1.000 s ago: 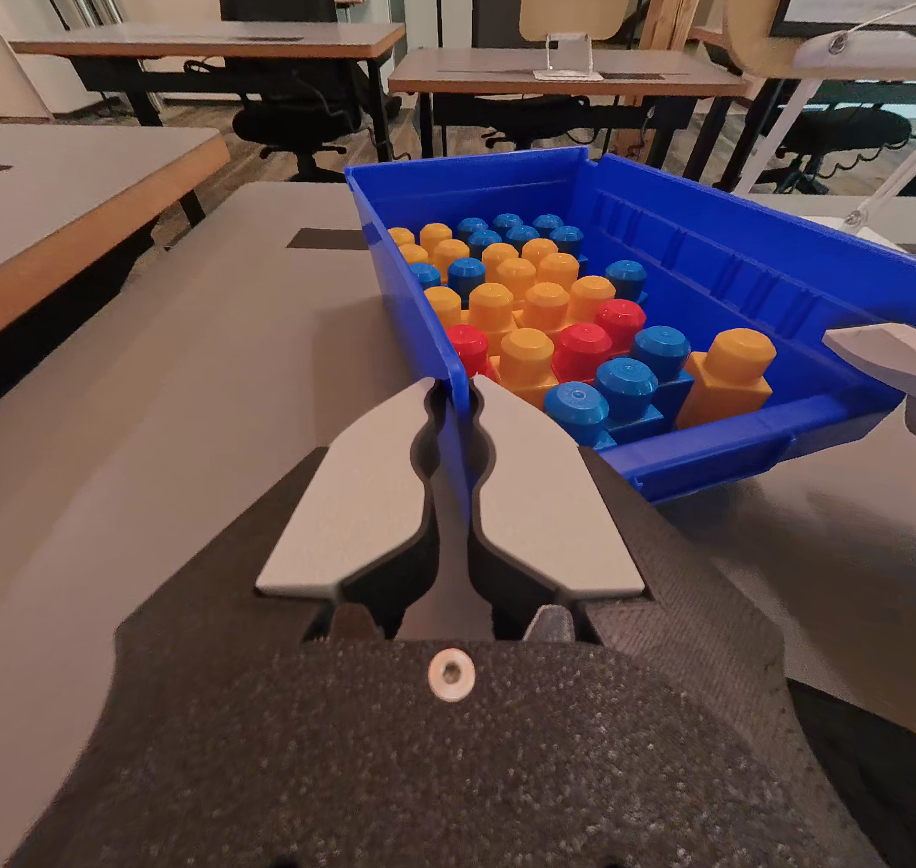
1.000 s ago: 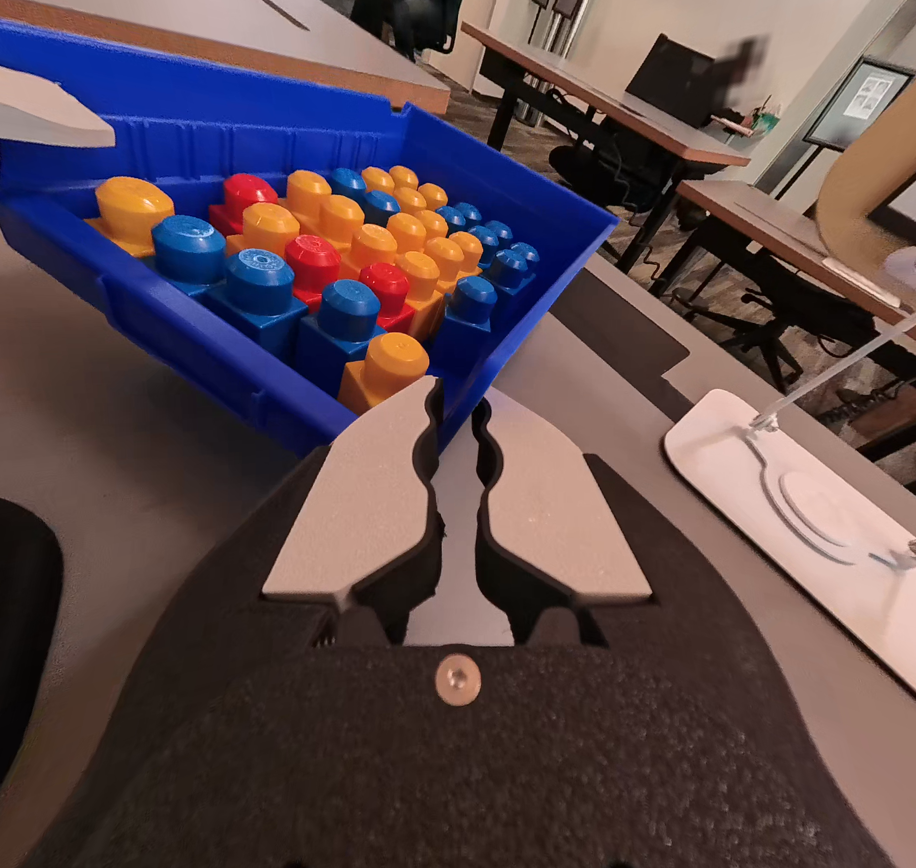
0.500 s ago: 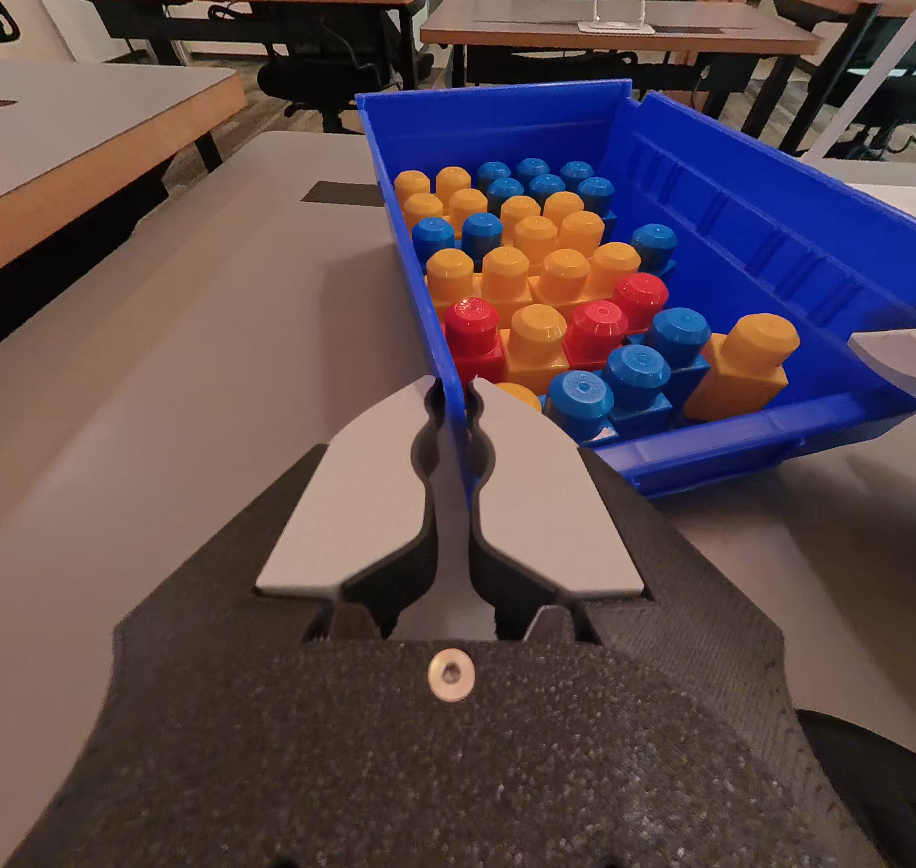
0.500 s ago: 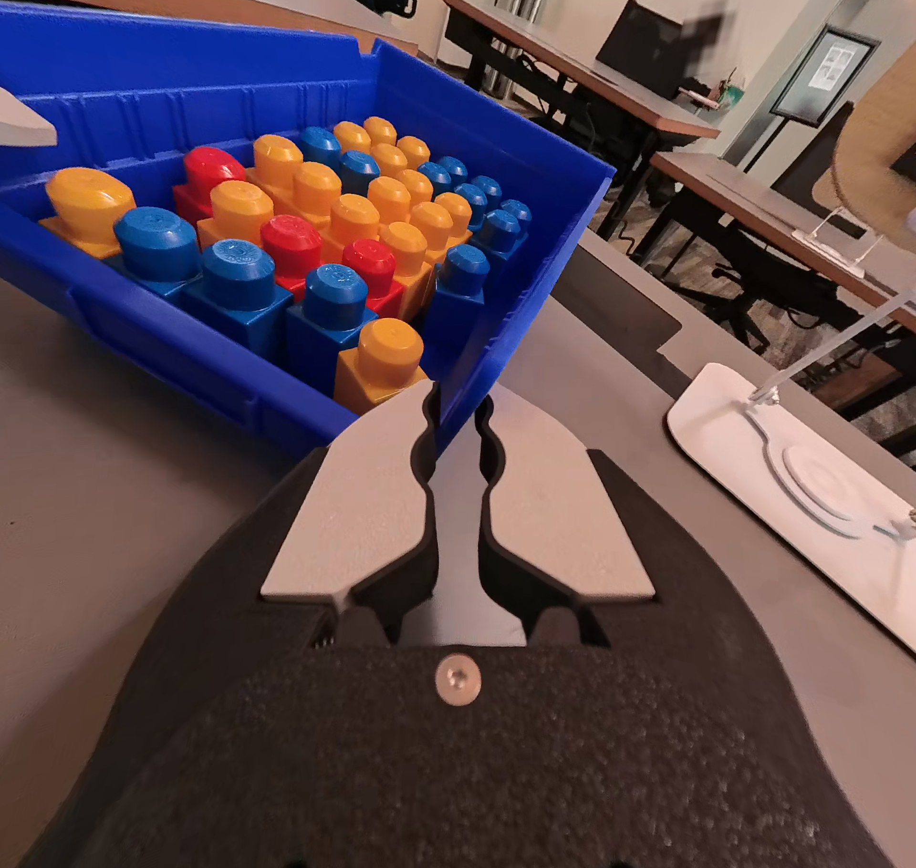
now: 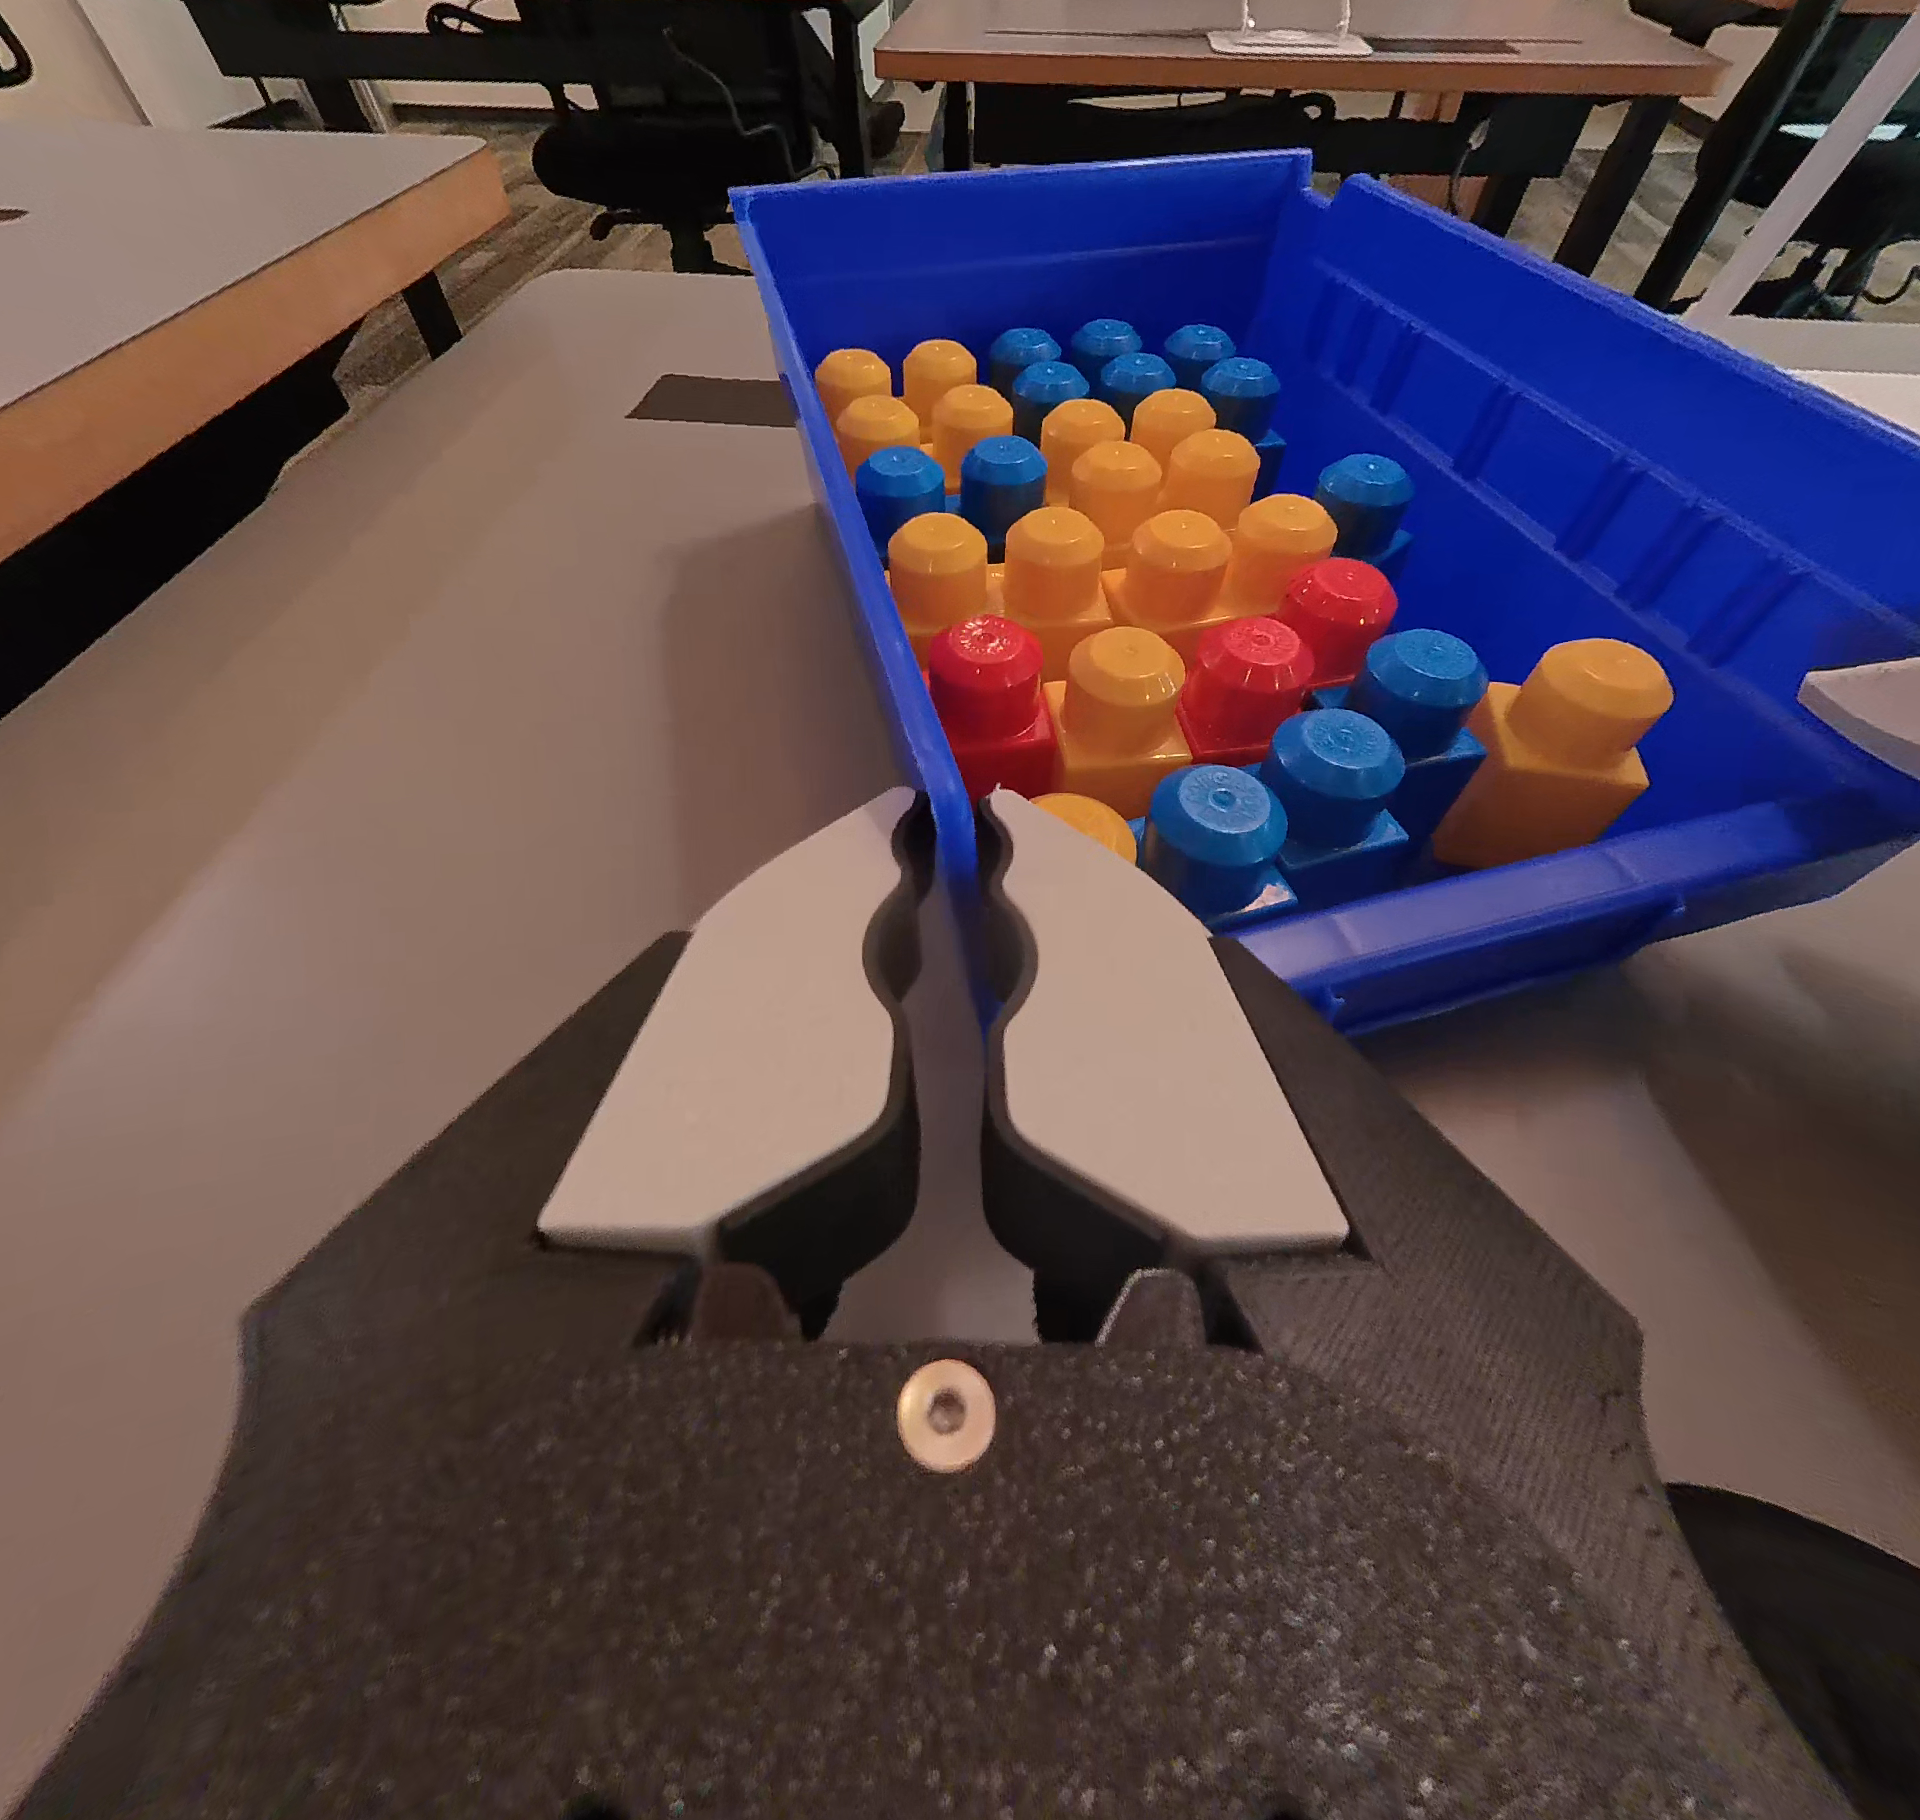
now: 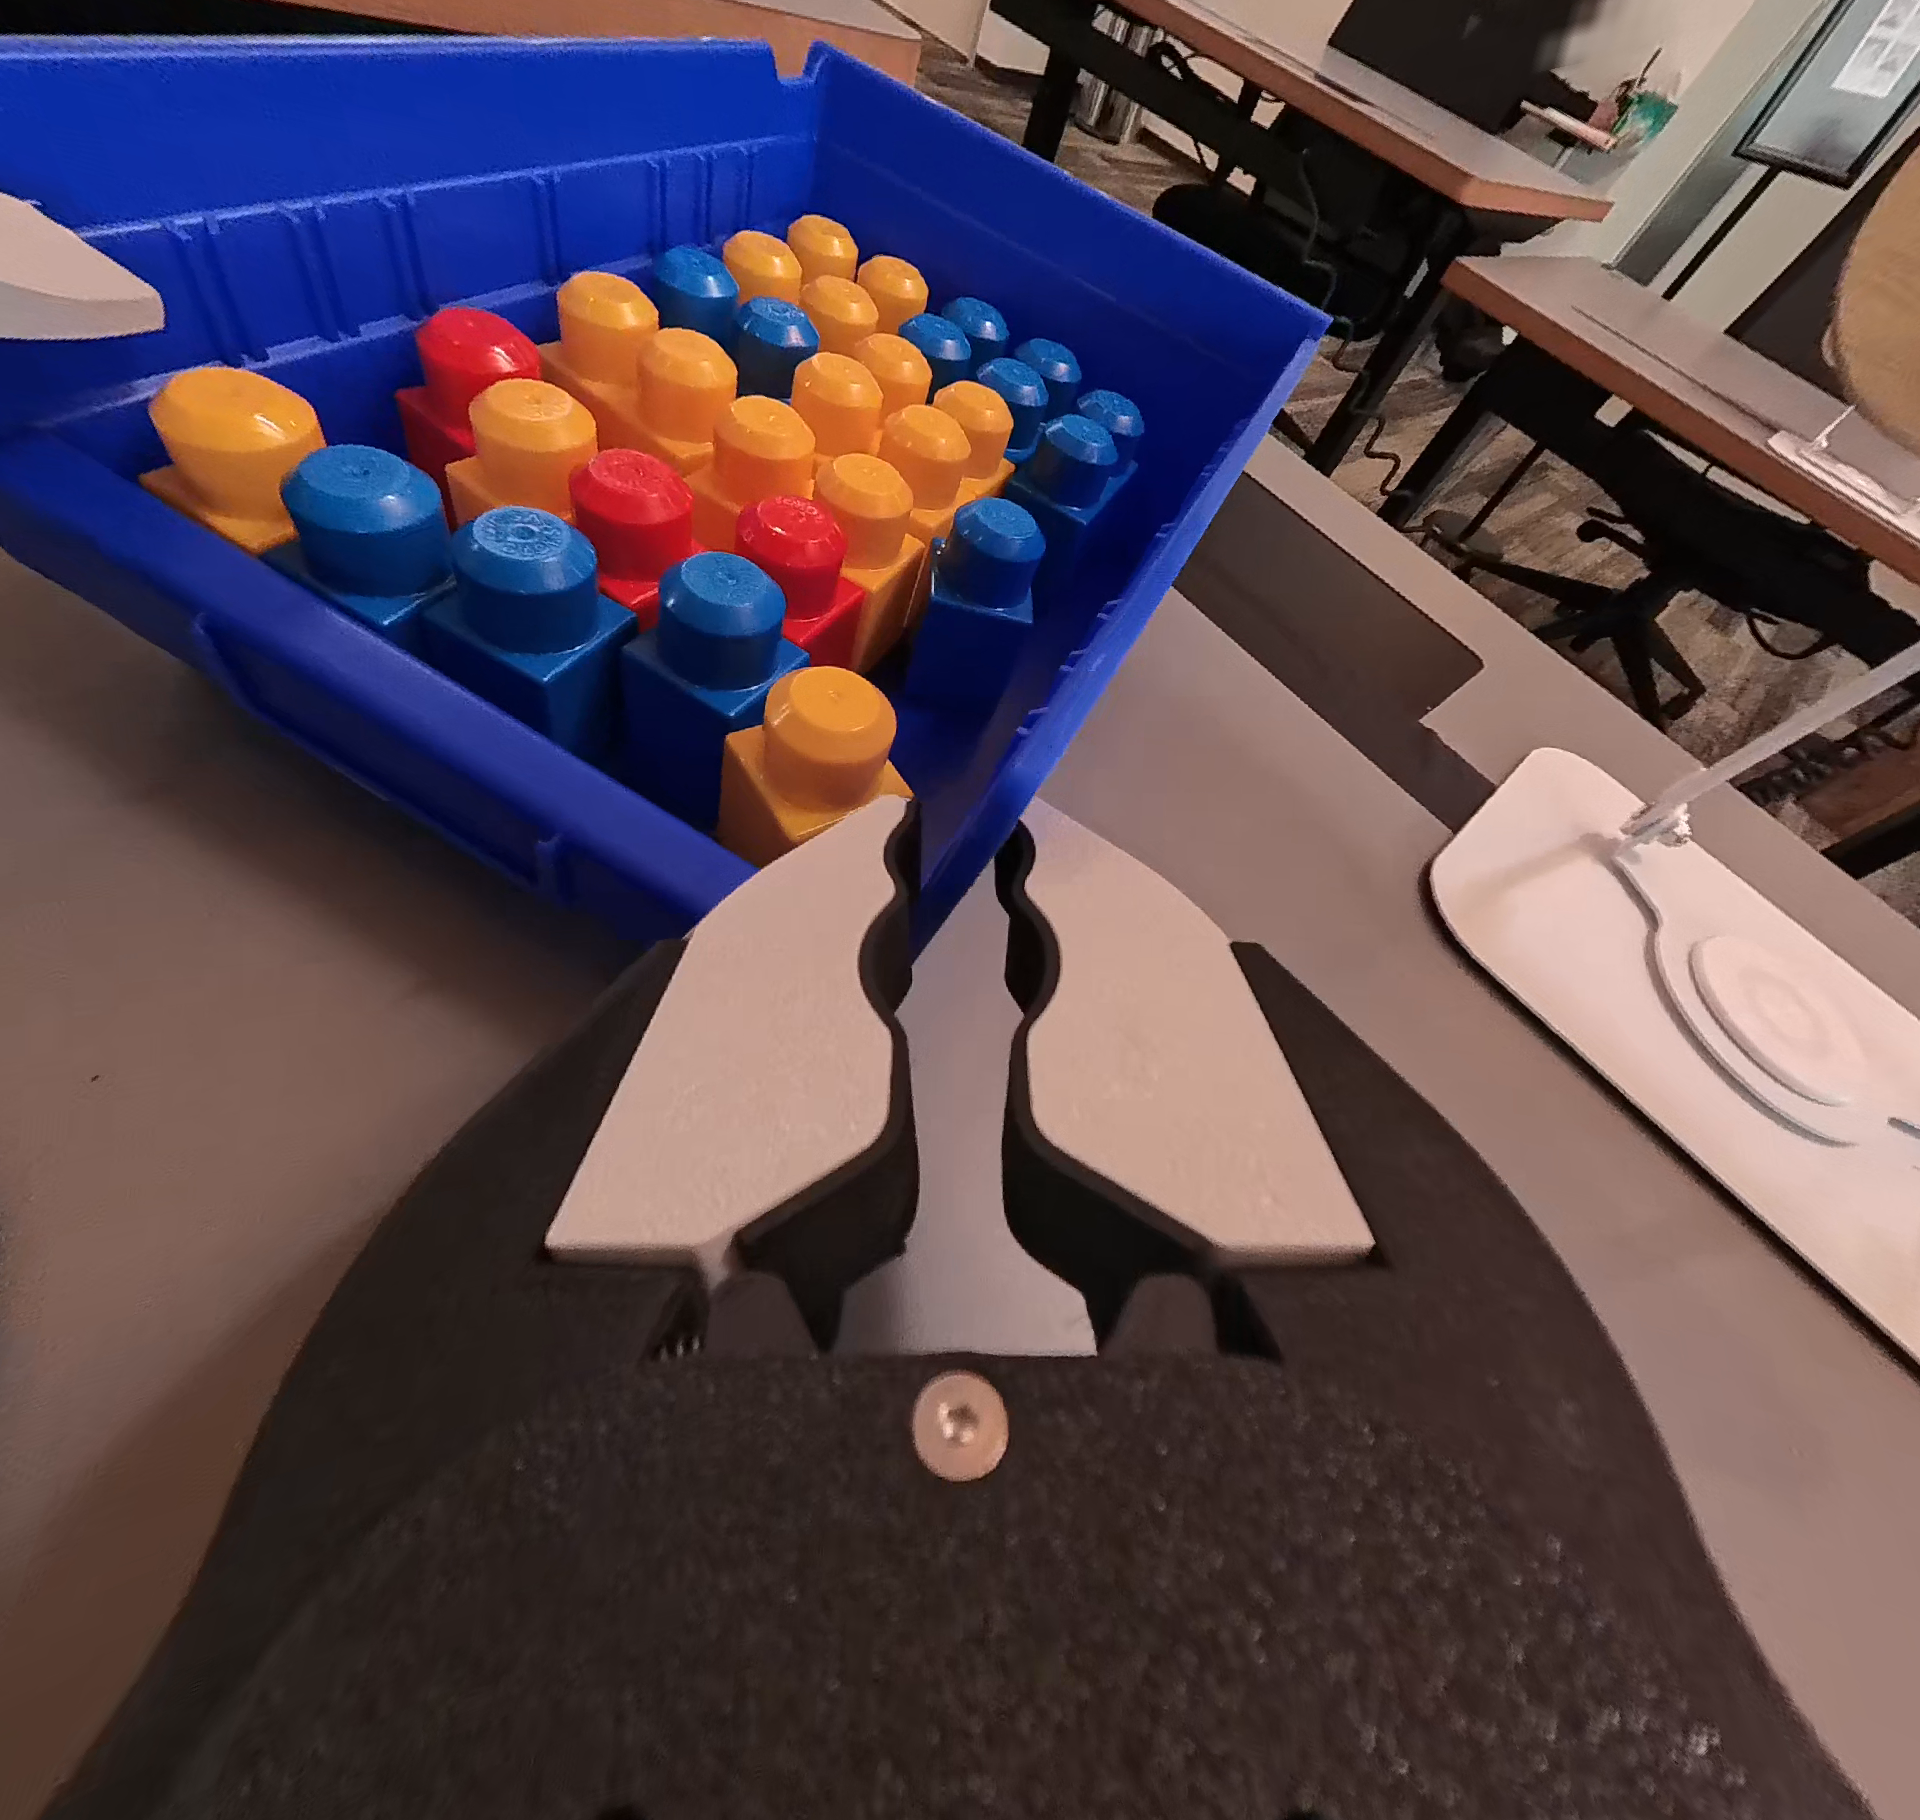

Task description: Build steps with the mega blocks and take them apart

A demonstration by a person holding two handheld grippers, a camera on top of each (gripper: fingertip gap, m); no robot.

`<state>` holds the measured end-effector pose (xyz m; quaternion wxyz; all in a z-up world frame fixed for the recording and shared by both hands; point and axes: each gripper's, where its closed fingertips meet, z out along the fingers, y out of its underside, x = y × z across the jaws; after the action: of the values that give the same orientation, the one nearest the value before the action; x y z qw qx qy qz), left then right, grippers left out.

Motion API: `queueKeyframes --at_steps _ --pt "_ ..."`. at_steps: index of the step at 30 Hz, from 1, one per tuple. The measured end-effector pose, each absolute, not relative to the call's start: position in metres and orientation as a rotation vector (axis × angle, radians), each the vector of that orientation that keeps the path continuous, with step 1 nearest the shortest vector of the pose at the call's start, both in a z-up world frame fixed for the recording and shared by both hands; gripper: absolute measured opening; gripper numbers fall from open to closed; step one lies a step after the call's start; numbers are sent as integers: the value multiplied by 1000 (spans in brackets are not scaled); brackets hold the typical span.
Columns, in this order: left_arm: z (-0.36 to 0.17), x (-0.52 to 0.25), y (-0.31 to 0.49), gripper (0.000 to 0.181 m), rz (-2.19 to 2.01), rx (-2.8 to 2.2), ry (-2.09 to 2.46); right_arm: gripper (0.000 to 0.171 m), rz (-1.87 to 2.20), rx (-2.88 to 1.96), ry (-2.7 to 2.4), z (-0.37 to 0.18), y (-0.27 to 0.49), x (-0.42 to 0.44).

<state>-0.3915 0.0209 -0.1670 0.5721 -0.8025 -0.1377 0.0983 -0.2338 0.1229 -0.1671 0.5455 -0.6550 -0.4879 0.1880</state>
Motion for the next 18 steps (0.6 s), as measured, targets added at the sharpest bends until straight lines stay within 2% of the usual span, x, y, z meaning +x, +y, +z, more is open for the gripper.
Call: queueKeyframes --at_steps 7,11,12,18 --pt "-166 -394 24 8 247 -1877 -315 14 486 -1577 -1197 -167 126 -236" --pt "-149 -397 17 32 254 -1799 -325 27 569 -1581 -1206 -147 125 -216" --pt "-141 -398 15 34 261 -1776 -333 32 579 -1576 -1197 -138 126 -207" --pt "-66 -381 9 28 350 -1589 -247 31 581 -1552 -1043 -81 157 -131"
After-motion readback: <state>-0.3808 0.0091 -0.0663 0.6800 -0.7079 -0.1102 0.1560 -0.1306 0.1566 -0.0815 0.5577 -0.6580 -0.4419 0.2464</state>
